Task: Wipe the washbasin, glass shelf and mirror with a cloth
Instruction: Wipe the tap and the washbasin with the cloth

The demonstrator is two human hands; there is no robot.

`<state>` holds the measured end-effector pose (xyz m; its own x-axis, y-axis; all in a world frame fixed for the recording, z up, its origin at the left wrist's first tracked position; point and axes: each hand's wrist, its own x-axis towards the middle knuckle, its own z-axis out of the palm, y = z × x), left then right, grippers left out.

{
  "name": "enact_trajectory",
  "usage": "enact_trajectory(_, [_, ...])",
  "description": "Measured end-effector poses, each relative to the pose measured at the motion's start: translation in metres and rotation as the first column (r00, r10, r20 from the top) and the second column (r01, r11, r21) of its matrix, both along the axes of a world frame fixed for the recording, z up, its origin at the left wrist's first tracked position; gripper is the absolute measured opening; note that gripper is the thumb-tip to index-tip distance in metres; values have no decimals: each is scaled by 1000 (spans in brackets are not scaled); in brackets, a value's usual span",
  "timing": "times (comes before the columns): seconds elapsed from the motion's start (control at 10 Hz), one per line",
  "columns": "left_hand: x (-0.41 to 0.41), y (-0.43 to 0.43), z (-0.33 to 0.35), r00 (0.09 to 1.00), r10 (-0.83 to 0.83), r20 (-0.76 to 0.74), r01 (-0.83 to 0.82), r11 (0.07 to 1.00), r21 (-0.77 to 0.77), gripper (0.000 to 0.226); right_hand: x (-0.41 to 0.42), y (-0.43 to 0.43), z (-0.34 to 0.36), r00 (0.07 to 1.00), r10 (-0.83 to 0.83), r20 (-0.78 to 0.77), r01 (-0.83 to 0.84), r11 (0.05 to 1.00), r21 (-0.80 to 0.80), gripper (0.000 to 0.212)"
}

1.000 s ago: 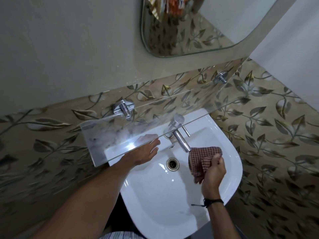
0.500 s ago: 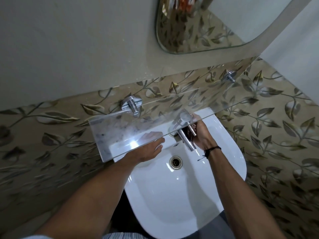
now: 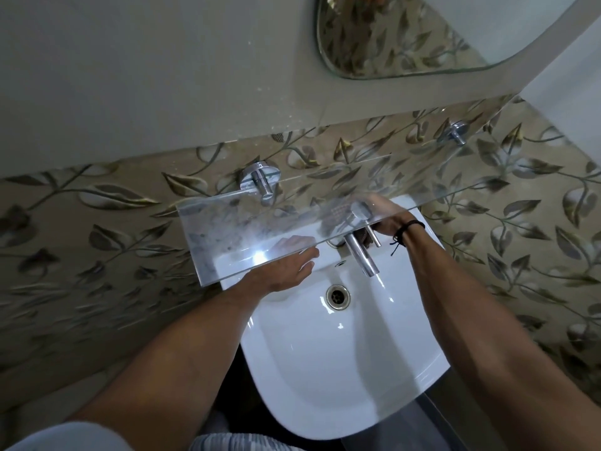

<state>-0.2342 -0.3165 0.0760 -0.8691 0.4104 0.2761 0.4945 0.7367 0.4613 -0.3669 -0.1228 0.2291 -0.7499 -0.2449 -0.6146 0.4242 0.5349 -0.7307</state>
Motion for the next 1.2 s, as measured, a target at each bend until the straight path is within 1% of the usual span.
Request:
enact_trajectory(0.1, [3, 0, 6, 999, 21, 46, -21, 1000, -10, 32, 0, 5, 23, 898, 384, -213, -279, 873, 400, 16])
enact_trajectory(0.2, [2, 0, 10, 1000, 12, 20, -12, 1000, 1, 29, 0, -8, 38, 775, 602, -193, -479, 758, 442, 38])
enact_trajectory(0.3, [1, 0, 13, 1000, 19, 22, -18, 1000, -24, 26, 4, -25, 50, 641, 743, -195, -503, 598, 625, 25])
enact_trajectory(0.4, [1, 0, 10, 999, 33, 41, -33, 999, -4, 29, 4, -28, 24, 452, 858, -243, -293, 400, 868, 15])
enact_trajectory(0.5, [-1, 2, 12, 1000, 4, 26, -3, 1000, -23, 27, 38, -54, 30, 291, 932, -215, -235, 288, 928, 14])
enact_trajectory(0.6, [0, 2, 19, 999, 32, 28, -32, 999, -3, 22, 48, -35, 0, 183, 982, -55, -410, 127, 903, 28])
enact_trajectory(0.7, [0, 2, 16, 998, 10, 57, -11, 1000, 23, 26, 64, -23, -40, 69, 984, 163, -486, -110, 867, 16])
enact_trajectory(0.8, [-2, 2, 8, 999, -13, 45, 12, 1000, 26, 22, 80, 0, -44, -65, 983, 175, -47, -178, 983, 51])
enact_trajectory(0.9, [-4, 2, -2, 1000, 4, 26, -3, 1000, -13, 23, 90, 12, -38, -49, 963, 265, 232, -247, 941, 59])
enact_trajectory(1.0, [-3, 3, -1, 1000, 15, 15, -15, 1000, -22, 24, 85, 1, -35, 16, 982, 186, 204, -185, 961, 59])
enact_trajectory(1.1, [-3, 2, 4, 1000, 12, -12, -12, 1000, -19, 24, 78, -17, -34, 61, 997, 56, 184, -66, 981, 44])
enact_trajectory(1.2, [-1, 1, 7, 1000, 17, -10, -17, 1000, 3, 23, 71, -18, -30, 11, 996, -92, 200, 87, 976, 28])
